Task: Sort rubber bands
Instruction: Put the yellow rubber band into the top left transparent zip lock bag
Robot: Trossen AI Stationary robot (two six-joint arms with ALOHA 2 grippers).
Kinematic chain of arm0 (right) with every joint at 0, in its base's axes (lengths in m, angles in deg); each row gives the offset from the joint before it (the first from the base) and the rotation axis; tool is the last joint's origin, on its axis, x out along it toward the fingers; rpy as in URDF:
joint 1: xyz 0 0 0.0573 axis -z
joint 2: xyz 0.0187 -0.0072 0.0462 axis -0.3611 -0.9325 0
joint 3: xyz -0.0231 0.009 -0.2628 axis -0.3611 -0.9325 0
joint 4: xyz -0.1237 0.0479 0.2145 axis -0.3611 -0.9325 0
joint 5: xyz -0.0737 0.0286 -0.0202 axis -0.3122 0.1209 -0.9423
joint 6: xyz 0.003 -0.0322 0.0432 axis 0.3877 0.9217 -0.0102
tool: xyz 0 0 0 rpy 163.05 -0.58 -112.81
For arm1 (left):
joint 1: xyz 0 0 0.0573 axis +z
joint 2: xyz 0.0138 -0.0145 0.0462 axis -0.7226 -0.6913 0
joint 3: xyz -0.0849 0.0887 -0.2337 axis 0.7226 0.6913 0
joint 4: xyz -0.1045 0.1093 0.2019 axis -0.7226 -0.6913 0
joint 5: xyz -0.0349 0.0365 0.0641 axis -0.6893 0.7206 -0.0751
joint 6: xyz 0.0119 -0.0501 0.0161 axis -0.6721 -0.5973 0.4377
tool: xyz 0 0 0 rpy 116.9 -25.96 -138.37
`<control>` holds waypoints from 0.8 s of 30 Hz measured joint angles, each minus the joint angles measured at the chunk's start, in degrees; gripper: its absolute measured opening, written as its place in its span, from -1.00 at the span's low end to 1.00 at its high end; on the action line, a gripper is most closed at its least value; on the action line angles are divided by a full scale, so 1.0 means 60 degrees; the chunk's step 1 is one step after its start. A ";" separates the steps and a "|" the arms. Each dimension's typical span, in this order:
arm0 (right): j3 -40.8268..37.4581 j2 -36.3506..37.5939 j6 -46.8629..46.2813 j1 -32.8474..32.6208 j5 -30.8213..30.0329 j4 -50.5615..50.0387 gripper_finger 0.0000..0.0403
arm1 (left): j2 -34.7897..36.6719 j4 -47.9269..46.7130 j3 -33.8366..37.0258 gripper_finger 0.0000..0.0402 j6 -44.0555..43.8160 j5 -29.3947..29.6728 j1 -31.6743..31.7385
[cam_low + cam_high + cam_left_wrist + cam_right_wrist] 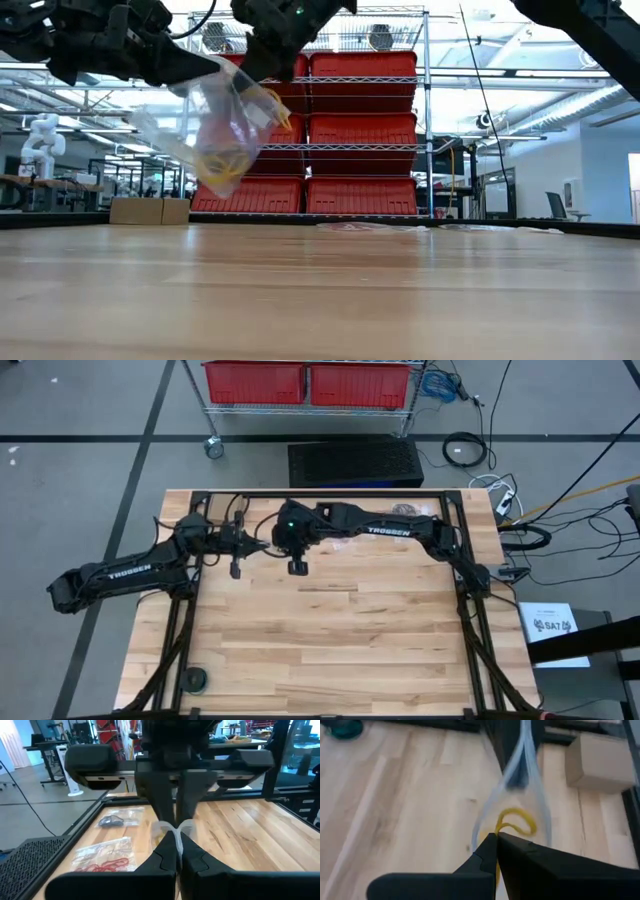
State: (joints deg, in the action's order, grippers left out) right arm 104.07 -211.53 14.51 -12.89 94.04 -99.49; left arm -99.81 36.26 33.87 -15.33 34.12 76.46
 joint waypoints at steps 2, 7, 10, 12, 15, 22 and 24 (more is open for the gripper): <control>0.0012 -0.0101 -0.0039 -0.0014 0.0178 0.0112 -1.00 | 0.0000 0.0001 0.0000 -1.00 0.0000 0.0000 0.0000; 0.0007 -0.0223 -0.0223 -0.0018 0.0871 0.0068 -1.00 | -0.0097 0.0004 0.0000 -1.00 0.0000 0.0000 -0.0001; 0.0007 -0.0241 -0.0505 -0.0020 0.0871 0.0025 -0.95 | -0.0279 0.0035 0.0000 -1.00 0.0014 0.0000 -0.0006; 0.0007 -0.0241 -0.0556 -0.0020 0.0871 0.0046 -0.88 | -0.0490 0.0134 0.0000 -1.00 0.0018 0.0000 -0.0011; 0.0007 -0.0241 -0.0601 -0.0020 0.0822 0.0039 -0.71 | -0.0799 0.0306 -0.0007 -1.00 0.0021 0.0003 -0.0061; 0.0057 -0.0241 -0.1119 0.0040 0.0847 -0.0241 -0.29 | -0.1579 0.0271 -0.0293 -1.00 0.0162 0.0011 -0.0423; 0.0179 -0.0241 -0.1161 0.0109 0.0846 -0.0577 -0.22 | -0.1795 0.0284 -0.0371 -1.00 0.0189 0.0015 -0.0544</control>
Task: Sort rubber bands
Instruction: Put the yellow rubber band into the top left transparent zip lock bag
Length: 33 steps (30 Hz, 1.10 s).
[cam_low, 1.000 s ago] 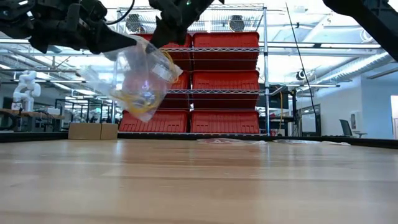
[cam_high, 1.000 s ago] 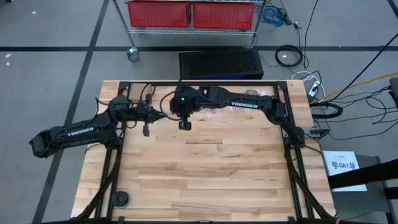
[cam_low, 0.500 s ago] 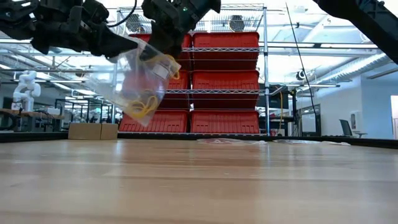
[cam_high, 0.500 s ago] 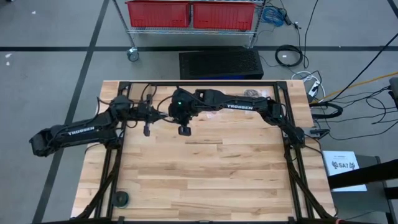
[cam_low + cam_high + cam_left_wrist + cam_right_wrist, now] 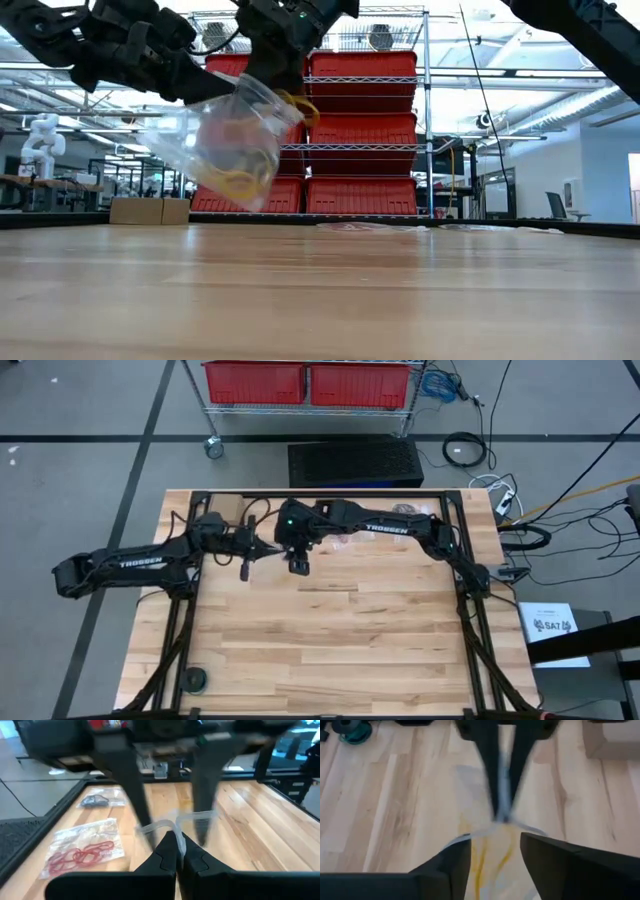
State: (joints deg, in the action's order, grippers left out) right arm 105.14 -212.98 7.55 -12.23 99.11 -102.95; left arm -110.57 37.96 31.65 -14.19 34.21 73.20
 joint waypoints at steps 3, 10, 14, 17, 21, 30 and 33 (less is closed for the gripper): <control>0.0279 0.0000 -0.0023 0.0086 -0.0061 -0.0542 -0.17 | -0.0245 -0.0035 -0.0088 -1.00 0.0068 -0.0003 -0.0109; 0.1088 0.0007 -0.0173 0.0137 -0.0075 -0.1232 -0.16 | -0.0368 -0.0065 -0.0128 -1.00 0.0177 -0.0007 -0.0144; 0.1089 0.0192 -0.0160 0.0140 -0.0153 -0.1379 -0.16 | -0.0369 -0.0094 -0.0128 -1.00 0.0182 -0.0007 -0.0140; 0.1089 0.0395 -0.0132 0.0144 -0.0615 -0.1777 -0.16 | -0.0369 -0.0102 -0.0128 -1.00 0.0243 -0.0005 -0.0140; 0.1089 0.0773 0.0196 0.0144 -0.1258 -0.2801 -0.23 | -0.0369 -0.0117 -0.0128 -1.00 0.0244 -0.0007 -0.0140; 0.1089 0.1042 0.0568 -0.0102 -0.1595 -0.5333 -0.95 | -0.0369 -0.0132 -0.0128 -1.00 0.0244 -0.0004 -0.0140; 0.1089 0.1042 0.0320 -0.0261 -0.1606 -0.6009 -0.98 | -0.0366 -0.0192 -0.0128 -1.00 0.0244 -0.0005 -0.0140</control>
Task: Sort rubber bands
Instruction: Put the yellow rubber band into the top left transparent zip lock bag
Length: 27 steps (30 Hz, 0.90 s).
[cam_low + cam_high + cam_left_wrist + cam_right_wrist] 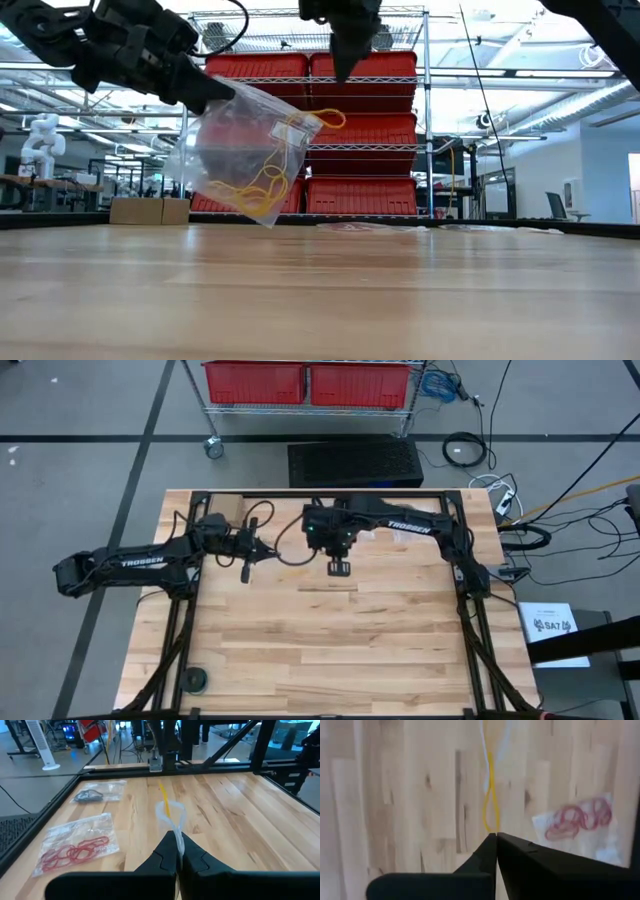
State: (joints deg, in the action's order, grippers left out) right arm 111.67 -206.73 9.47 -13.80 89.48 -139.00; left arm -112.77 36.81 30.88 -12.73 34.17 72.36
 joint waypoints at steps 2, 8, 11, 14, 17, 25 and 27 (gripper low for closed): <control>-0.0005 0.0023 -0.0218 -0.0163 -0.0273 -0.0282 -0.99 | 0.0000 -0.0099 0.0000 -1.00 0.0000 0.0002 0.0000; -0.0166 0.0414 -0.0507 -0.0636 -0.0787 -0.0115 -1.00 | 0.0000 -0.0161 0.0000 -1.00 -0.0004 0.0002 0.0003; -0.0664 0.0684 -0.0569 -0.0758 -0.0928 0.0253 -1.00 | 0.0001 -0.0173 0.0000 -1.00 -0.0006 0.0002 0.0000; -0.1452 0.0988 -0.0689 -0.0786 -0.1196 0.0726 -1.00 | 0.0007 -0.0172 0.0000 -1.00 -0.0007 0.0002 0.0000; -0.2753 0.1471 -0.0625 -0.0786 -0.1162 0.1858 -1.00 | 0.0007 -0.0168 0.0000 -1.00 -0.0005 0.0002 0.0001; -0.8264 0.3781 -0.1462 -0.0676 -0.0159 0.6885 -1.00 | 0.0007 -0.0073 0.0000 -1.00 -0.0004 0.0002 0.0000; -0.9487 0.4352 -0.1988 -0.0707 -0.0207 0.8044 -1.00 | 0.0007 -0.0060 0.0000 -1.00 -0.0004 0.0002 0.0004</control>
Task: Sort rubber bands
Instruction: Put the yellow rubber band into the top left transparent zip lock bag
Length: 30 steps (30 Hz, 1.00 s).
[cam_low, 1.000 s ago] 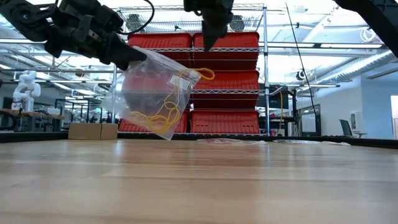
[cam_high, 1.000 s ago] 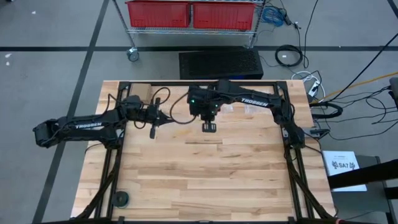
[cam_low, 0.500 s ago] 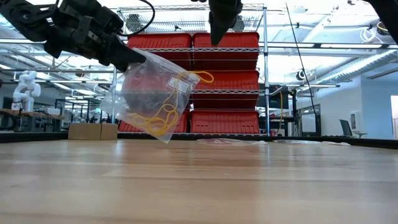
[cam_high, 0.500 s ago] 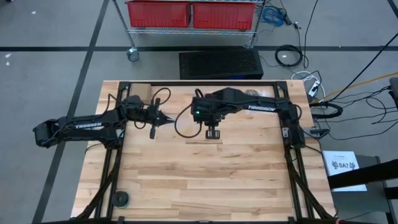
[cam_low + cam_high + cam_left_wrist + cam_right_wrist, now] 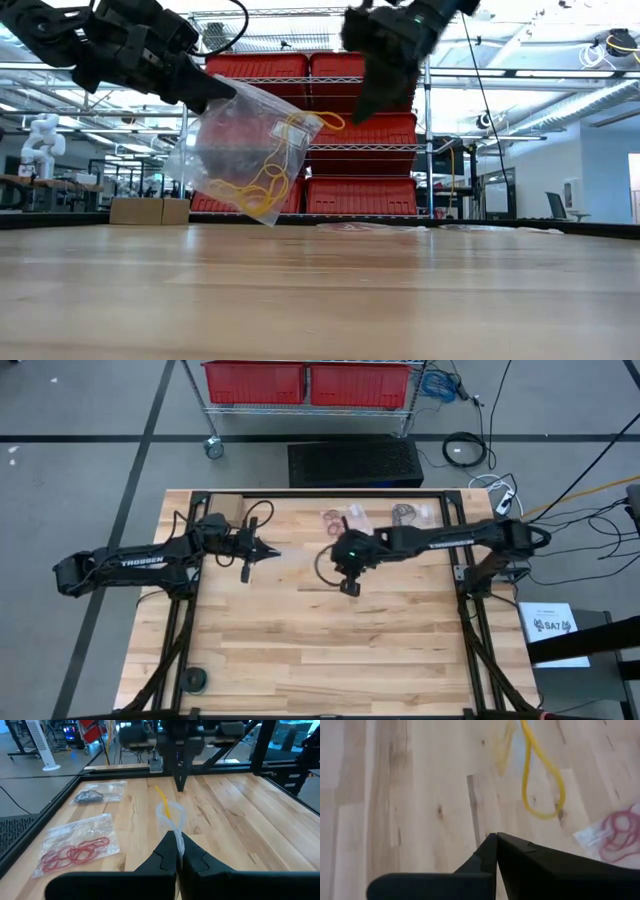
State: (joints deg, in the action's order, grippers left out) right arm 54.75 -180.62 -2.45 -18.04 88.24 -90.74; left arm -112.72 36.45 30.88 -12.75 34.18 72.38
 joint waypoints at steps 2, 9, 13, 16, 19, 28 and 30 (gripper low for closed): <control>-0.0951 0.0471 -0.0598 -0.0042 -0.0130 0.0947 -1.00 | 0.0000 0.0067 0.0000 -1.00 0.0000 0.0000 -0.0004; -0.2075 0.0944 -0.2288 -0.0278 -0.1477 0.1772 -1.00 | 0.0000 0.0190 0.0000 -1.00 0.0000 0.0000 -0.0001; -0.2075 0.0930 -0.2414 -0.0558 -0.1536 0.2002 -1.00 | 0.0000 0.0176 0.0000 -1.00 0.0000 0.0000 0.0000; -0.2075 0.0930 -0.2574 -0.0669 -0.1625 0.2238 -1.00 | 0.0000 0.0178 0.0000 -1.00 0.0000 0.0001 0.0000; -0.2075 0.0922 -0.2762 -0.0665 -0.1830 0.2278 -1.00 | 0.0000 0.0176 0.0000 -1.00 0.0000 0.0000 -0.0004; -0.2075 0.0904 -0.2541 -0.0503 -0.1997 0.2755 -1.00 | 0.0000 0.0181 0.0000 -1.00 -0.0005 0.0002 0.0000; -0.2075 0.0904 -0.2537 -0.0438 -0.1976 0.2857 -1.00 | 0.0000 0.0181 0.0000 -1.00 -0.0007 0.0004 0.0000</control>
State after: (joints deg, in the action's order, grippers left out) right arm 42.30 -175.19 -17.68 -20.67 76.38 -73.59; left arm -112.72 37.53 30.88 -12.79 34.21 72.38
